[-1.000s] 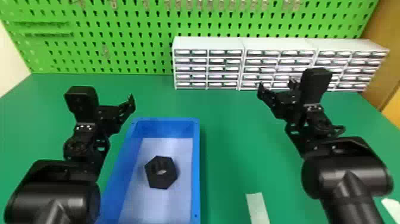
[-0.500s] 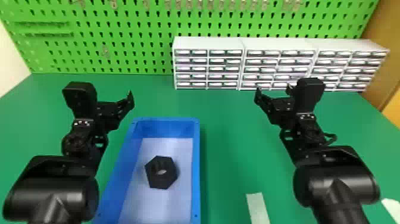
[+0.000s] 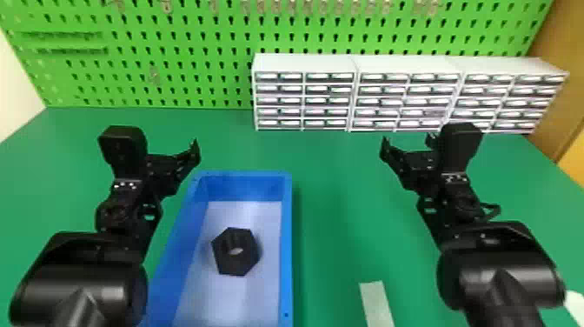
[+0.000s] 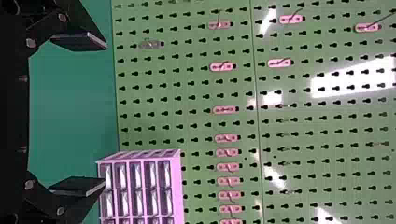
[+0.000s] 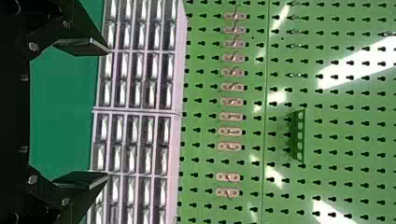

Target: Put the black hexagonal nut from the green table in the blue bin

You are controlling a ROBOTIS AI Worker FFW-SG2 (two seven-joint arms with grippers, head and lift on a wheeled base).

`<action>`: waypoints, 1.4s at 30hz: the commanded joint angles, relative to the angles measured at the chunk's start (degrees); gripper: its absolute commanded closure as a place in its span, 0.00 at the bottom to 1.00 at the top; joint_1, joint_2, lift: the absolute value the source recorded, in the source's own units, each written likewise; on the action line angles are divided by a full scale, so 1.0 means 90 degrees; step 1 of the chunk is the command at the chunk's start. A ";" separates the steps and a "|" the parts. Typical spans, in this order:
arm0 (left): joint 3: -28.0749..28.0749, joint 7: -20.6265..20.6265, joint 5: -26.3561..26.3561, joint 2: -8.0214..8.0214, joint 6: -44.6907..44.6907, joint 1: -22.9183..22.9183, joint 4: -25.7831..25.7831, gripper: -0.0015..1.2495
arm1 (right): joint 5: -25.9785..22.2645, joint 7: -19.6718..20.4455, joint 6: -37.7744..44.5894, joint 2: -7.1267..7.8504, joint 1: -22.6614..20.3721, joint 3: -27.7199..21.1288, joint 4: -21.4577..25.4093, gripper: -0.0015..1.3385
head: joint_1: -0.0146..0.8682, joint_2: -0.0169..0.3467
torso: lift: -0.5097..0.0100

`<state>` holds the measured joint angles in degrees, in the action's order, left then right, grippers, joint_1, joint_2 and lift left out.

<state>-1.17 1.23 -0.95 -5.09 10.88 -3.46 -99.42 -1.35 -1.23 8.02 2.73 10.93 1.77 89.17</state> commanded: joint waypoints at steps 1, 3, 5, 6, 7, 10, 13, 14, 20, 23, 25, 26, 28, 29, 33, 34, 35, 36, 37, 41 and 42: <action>0.0042 0.0000 0.0018 -0.0001 -0.0007 0.0013 0.0002 0.20 | -0.0046 -0.0009 0.0066 0.0068 -0.0042 -0.0041 -0.0006 0.25 | 0.79 0.19 | 0.80; 0.0032 0.0000 0.0018 0.0009 -0.0007 0.0033 0.0012 0.20 | -0.0036 -0.0009 0.0075 0.0088 -0.0042 -0.0041 0.0004 0.25 | 0.79 0.19 | 0.80; 0.0081 0.0000 0.0018 0.0009 -0.0007 0.0023 0.0012 0.20 | -0.0026 -0.0009 0.0075 0.0136 -0.0042 -0.0041 0.0004 0.25 | 0.79 0.19 | 0.80; 0.0091 0.0000 0.0008 0.0009 -0.0007 0.0023 0.0031 0.20 | -0.0026 -0.0009 0.0066 0.0166 -0.0052 -0.0041 0.0004 0.25 | 0.79 0.19 | 0.80; 0.0120 0.0000 -0.0021 0.0009 0.0002 0.0023 0.0051 0.20 | -0.0036 -0.0009 0.0066 0.0185 -0.0052 -0.0041 0.0004 0.25 | 0.79 0.19 | 0.80; 0.0169 0.0000 -0.0050 -0.0030 -0.0007 0.0023 0.0051 0.20 | -0.0036 -0.0009 0.0066 0.0215 -0.0062 -0.0051 0.0004 0.25 | 0.79 0.19 | 0.80; 0.0159 0.0000 -0.0080 -0.0059 0.0002 0.0052 0.0100 0.20 | -0.0026 -0.0009 0.0066 0.0146 -0.0199 -0.0129 0.0023 0.25 | 0.79 0.19 | 0.80; 0.0139 0.0000 -0.0109 -0.0059 0.0002 0.0072 0.0129 0.20 | 0.0003 -0.0009 0.0056 0.0136 -0.0257 -0.0139 0.0053 0.25 | 0.79 0.19 | 0.80; 0.0139 0.0000 -0.0099 -0.0030 0.0002 0.0199 0.0129 0.20 | 0.0071 -0.0009 0.0075 0.0127 -0.0365 -0.0070 0.0053 0.25 | 0.79 0.19 | 0.80; 0.0130 0.0000 -0.0089 -0.0030 0.0002 0.0179 0.0129 0.20 | 0.0101 -0.0009 0.0075 0.0097 -0.0355 -0.0060 0.0053 0.25 | 0.79 0.19 | 0.80; 0.0149 0.0000 -0.0080 -0.0030 0.0002 0.0170 0.0129 0.20 | 0.0111 -0.0009 0.0075 0.0088 -0.0345 -0.0051 0.0053 0.25 | 0.79 0.19 | 0.80; 0.0149 0.0000 -0.0070 -0.0040 0.0002 0.0150 0.0129 0.20 | 0.0111 -0.0009 0.0075 0.0088 -0.0326 -0.0051 0.0053 0.25 | 0.79 0.19 | 0.80; 0.0130 0.0000 -0.0060 -0.0030 0.0002 0.0121 0.0129 0.20 | 0.0101 -0.0009 0.0085 0.0088 -0.0306 -0.0051 0.0053 0.25 | 0.79 0.19 | 0.80; 0.0130 0.0000 -0.0050 -0.0040 0.0002 0.0121 0.0129 0.20 | 0.0101 -0.0009 0.0085 0.0088 -0.0286 -0.0041 0.0053 0.25 | 0.79 0.19 | 0.80; 0.0120 0.0000 -0.0060 -0.0040 0.0002 0.0150 0.0129 0.20 | 0.0081 -0.0009 0.0085 0.0088 -0.0277 -0.0031 0.0053 0.25 | 0.79 0.19 | 0.80; 0.0120 0.0000 -0.0060 -0.0040 0.0002 0.0150 0.0129 0.20 | 0.0081 -0.0009 0.0085 0.0088 -0.0286 -0.0031 0.0053 0.25 | 0.79 0.19 | 0.80; 0.0120 0.0000 -0.0060 -0.0030 0.0002 0.0150 0.0129 0.20 | 0.0081 -0.0009 0.0085 0.0097 -0.0286 -0.0021 0.0053 0.25 | 0.79 0.19 | 0.80; 0.0120 0.0000 -0.0060 -0.0030 0.0002 0.0150 0.0129 0.20 | 0.0081 -0.0009 0.0085 0.0107 -0.0286 -0.0012 0.0053 0.25 | 0.79 0.19 | 0.80; 0.0120 0.0000 -0.0060 -0.0040 0.0002 0.0150 0.0129 0.20 | 0.0071 -0.0009 0.0085 0.0107 -0.0277 -0.0002 0.0053 0.25 | 0.79 0.19 | 0.80; 0.0130 0.0000 -0.0070 -0.0030 0.0002 0.0150 0.0119 0.20 | 0.0071 -0.0009 0.0095 0.0107 -0.0267 0.0027 0.0053 0.25 | 0.79 0.19 | 0.80; 0.0130 0.0000 -0.0070 -0.0040 0.0002 0.0140 0.0129 0.20 | 0.0071 -0.0009 0.0105 0.0107 -0.0247 0.0037 0.0053 0.25 | 0.79 0.19 | 0.80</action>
<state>-0.03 1.23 -1.53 -5.41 10.90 -2.08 -98.26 -0.68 -1.32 8.86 3.67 8.43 1.84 89.65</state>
